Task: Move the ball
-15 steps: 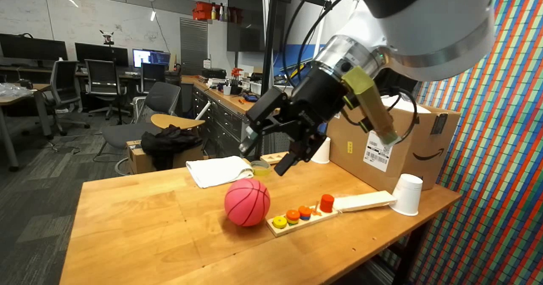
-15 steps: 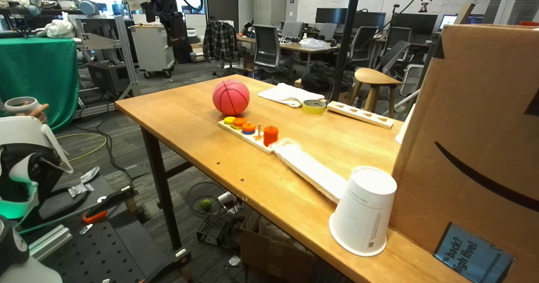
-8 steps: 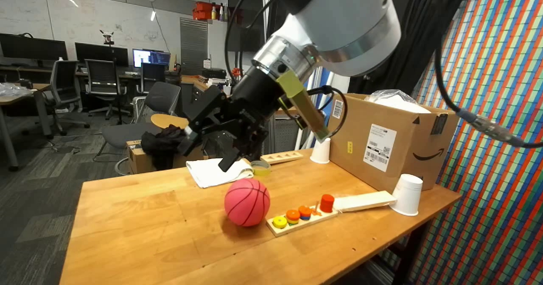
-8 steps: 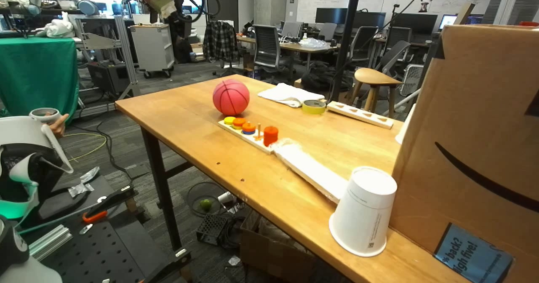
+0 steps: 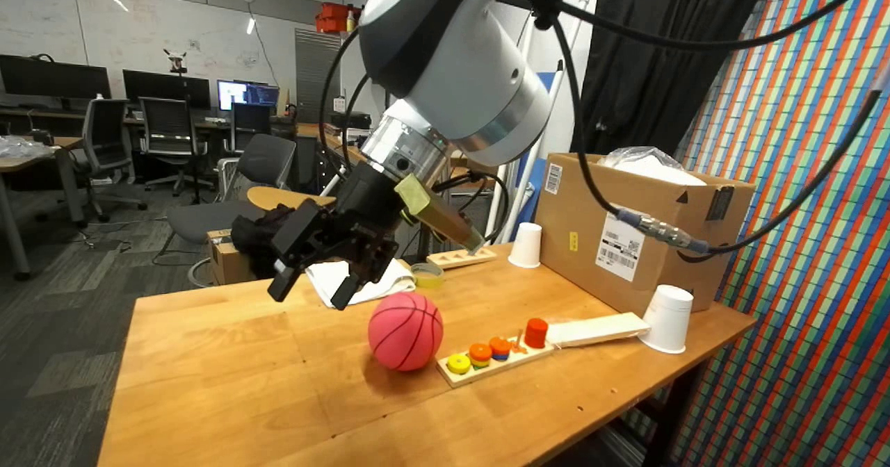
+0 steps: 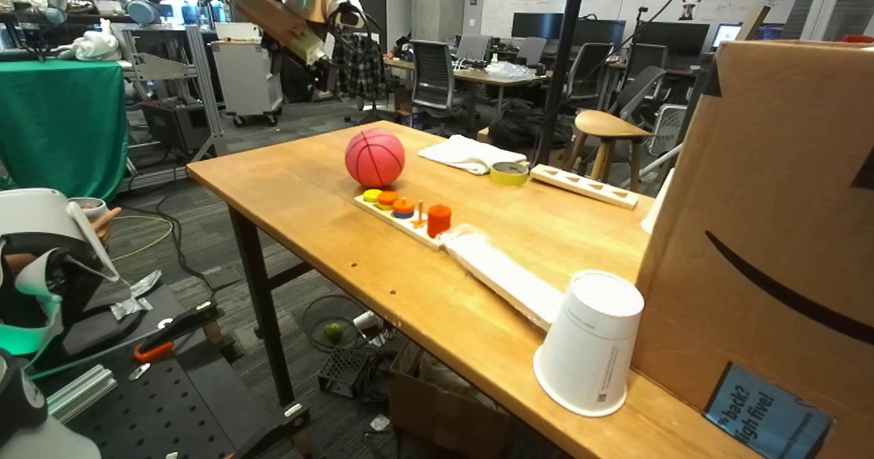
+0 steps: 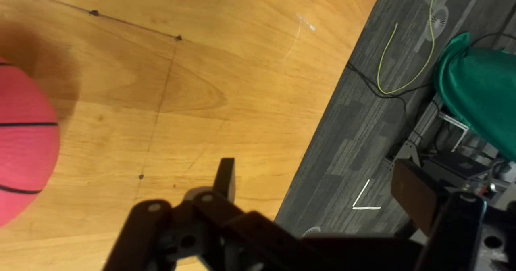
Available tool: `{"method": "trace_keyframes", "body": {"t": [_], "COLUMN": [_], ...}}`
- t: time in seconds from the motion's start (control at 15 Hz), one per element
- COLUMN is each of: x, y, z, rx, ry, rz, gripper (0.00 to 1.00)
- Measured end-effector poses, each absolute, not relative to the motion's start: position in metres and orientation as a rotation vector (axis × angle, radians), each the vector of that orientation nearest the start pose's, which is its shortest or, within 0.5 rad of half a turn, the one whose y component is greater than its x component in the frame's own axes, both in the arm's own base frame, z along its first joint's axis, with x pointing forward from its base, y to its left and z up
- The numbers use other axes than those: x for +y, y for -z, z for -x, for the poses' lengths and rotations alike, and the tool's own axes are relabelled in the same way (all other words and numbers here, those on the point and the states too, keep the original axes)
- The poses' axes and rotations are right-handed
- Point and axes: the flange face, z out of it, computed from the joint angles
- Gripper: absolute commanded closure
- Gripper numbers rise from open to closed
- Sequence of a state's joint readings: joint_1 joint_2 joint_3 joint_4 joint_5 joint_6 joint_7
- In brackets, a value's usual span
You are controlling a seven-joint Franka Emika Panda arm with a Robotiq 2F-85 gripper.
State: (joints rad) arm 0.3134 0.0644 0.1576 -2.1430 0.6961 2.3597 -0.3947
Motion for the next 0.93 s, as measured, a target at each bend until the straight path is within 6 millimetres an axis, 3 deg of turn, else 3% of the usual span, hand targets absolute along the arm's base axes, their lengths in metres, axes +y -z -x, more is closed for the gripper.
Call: {"method": "trace_keyframes", "body": {"t": [0.27,0.6,0.8,0.93], "x": [0.254,0.233,0.216,0.194], "y": [-0.370,-0.336,-0.329,-0.330], "z": [-0.527,-0.540,-0.546,-0.555], "rx": [-0.526,-0.491,-0.452,-0.399], "ry": [0.125,0.005,-0.024,-0.010], "rz": [2.586,2.603,2.606,2.614], "gripper": [0.00,0.00,0.00,0.00]}}
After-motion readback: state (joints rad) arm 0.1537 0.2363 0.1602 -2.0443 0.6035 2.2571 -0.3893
